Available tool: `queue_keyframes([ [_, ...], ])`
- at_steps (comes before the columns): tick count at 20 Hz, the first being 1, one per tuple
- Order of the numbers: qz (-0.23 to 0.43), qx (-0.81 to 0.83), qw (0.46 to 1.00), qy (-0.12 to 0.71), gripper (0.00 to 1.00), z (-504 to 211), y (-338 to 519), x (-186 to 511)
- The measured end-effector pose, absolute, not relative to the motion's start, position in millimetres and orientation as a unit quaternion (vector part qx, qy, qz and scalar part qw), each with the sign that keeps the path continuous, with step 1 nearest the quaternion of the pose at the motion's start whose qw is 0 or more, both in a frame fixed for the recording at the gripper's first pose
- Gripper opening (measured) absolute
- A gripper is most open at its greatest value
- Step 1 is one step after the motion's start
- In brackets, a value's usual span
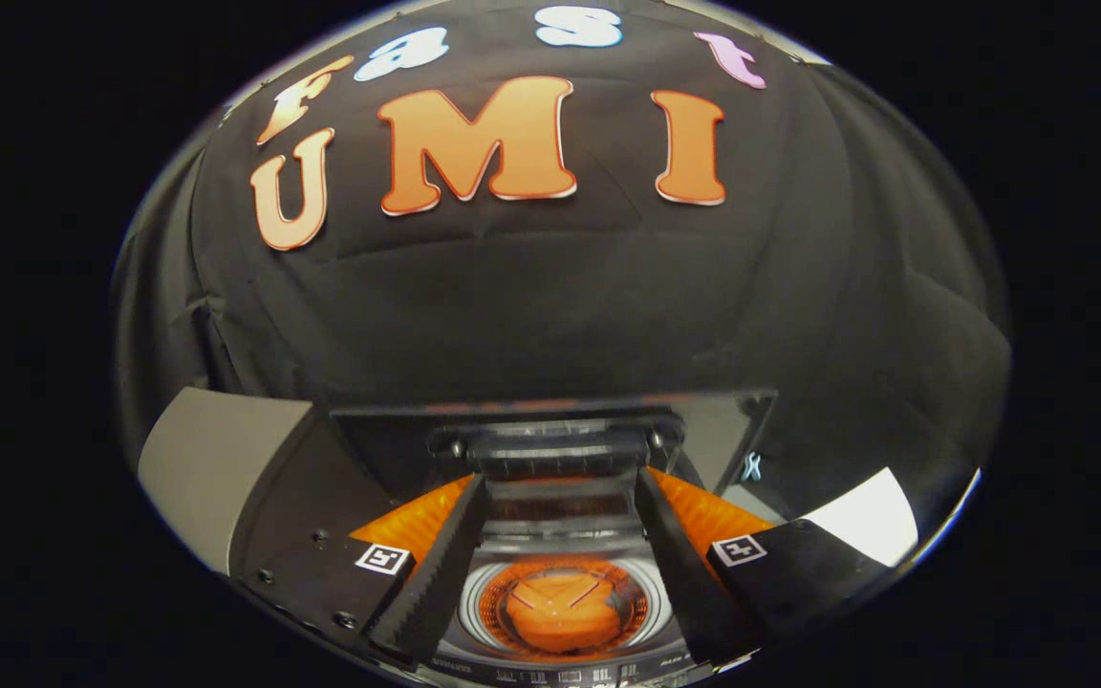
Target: Put the clothes into the washing machine and then close the washing machine lid.
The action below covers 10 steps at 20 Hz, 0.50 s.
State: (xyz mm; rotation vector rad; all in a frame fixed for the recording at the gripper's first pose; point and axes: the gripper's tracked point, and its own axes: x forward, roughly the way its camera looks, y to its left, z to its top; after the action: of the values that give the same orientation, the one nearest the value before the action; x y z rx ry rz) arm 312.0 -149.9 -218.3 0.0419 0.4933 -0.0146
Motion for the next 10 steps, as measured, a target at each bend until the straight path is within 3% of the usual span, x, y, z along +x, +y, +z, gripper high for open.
queue_keyframes([
  [5,0.004,0.021,0.977,0.213,0.99,-194.0,-142.4,362.3],
  [10,-0.002,0.021,0.968,0.249,0.99,-223.0,-144.0,395.5],
])
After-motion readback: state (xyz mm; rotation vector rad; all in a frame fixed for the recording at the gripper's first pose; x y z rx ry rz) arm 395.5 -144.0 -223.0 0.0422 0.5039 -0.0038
